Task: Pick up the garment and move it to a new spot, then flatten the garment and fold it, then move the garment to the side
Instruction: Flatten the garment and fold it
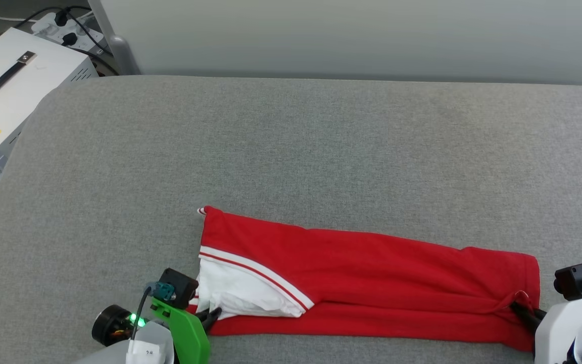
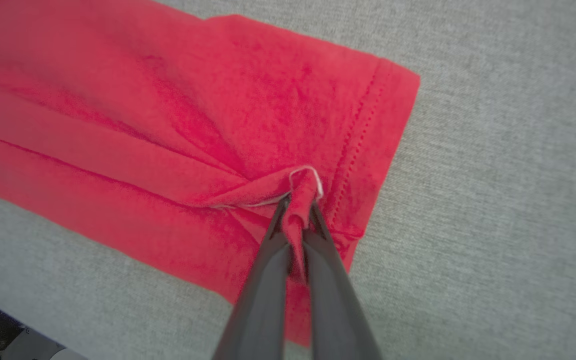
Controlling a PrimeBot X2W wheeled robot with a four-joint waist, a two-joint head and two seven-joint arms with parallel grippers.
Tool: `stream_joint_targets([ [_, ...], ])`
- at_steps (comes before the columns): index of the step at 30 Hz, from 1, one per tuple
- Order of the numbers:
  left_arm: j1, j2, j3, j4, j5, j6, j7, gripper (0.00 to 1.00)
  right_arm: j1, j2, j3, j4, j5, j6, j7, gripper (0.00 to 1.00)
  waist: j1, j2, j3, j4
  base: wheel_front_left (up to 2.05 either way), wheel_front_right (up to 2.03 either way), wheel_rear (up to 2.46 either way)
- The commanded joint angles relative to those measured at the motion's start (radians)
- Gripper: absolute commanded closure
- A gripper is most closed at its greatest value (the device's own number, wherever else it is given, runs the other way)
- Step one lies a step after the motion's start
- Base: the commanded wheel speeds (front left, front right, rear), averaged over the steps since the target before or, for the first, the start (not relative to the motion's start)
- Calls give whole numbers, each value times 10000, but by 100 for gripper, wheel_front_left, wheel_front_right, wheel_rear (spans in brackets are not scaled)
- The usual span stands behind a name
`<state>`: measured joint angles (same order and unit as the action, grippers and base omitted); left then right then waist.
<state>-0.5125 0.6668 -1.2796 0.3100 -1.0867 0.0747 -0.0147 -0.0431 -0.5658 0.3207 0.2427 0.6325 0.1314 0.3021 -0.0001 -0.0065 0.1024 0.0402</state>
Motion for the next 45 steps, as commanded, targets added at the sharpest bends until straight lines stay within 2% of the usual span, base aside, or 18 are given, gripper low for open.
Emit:
stream_joint_targets([
  [1, 119, -92, 58, 123, 150, 111, -188, 0, 22, 94, -91, 36, -91, -7, -81, 0, 1, 65, 10, 4, 0, 0, 0],
  [4, 112, -146, 243, 187, 247, 323, -663, 0, -22, 179, -203, -159, -34, -7, -182, 0, 1, 65, -55, 1, 0, 0, 0],
  [6, 96, -74, 348, 126, 459, 612, -1051, 0, 2, 158, -319, -446, 139, -7, -227, 0, 1, 65, -128, -1, 0, 0, 0],
  [14, 382, 283, 1333, -870, 1074, 2368, -2326, 0, 366, -248, -1832, -1650, 1050, -7, -79, 0, 1, 65, -221, 86, 0, 0, 0],
  [15, 445, 275, 1572, -1027, 1174, 2599, -2392, 0, 442, -276, -2096, -1645, 1239, -7, 55, 0, 1, 65, -197, 126, 0, 0, 0],
  [16, 694, 213, 2257, -1409, 1631, 3119, -2458, 0, 655, -272, -2667, -1432, 2056, -7, 698, 0, 1, 65, -118, 232, 0, 0, 0],
  [22, 1588, -253, 4076, -2108, 3202, 3736, -2468, 0, 825, -230, -2928, -550, 2991, -7, 1915, 0, 1, 65, 145, 455, 0, 0, 0],
  [29, 2749, -1212, 5998, -2491, 4928, 3769, -2469, 0, 626, 277, -2487, 229, 3419, -7, 2261, 0, 1, 65, 380, 760, 0, 0, 0],
  [35, 3642, -2081, 7427, -2695, 6369, 3546, -2470, 0, 570, 668, -1659, 367, 3721, -7, 2306, 0, 1, 65, 428, 884, 0, 0, 0],
  [44, 4493, -3274, 8833, -2856, 7975, 2632, -2470, 0, 164, 947, -675, 629, 4025, -7, 1849, 0, 1, 65, 302, 895, 0, 0, 0],
  [45, 4545, -3366, 8926, -2844, 8097, 2532, -2470, 0, 101, 924, -624, 661, 4007, -7, 1730, 55, 1, 65, 288, 894, 0, 0, 0],
])
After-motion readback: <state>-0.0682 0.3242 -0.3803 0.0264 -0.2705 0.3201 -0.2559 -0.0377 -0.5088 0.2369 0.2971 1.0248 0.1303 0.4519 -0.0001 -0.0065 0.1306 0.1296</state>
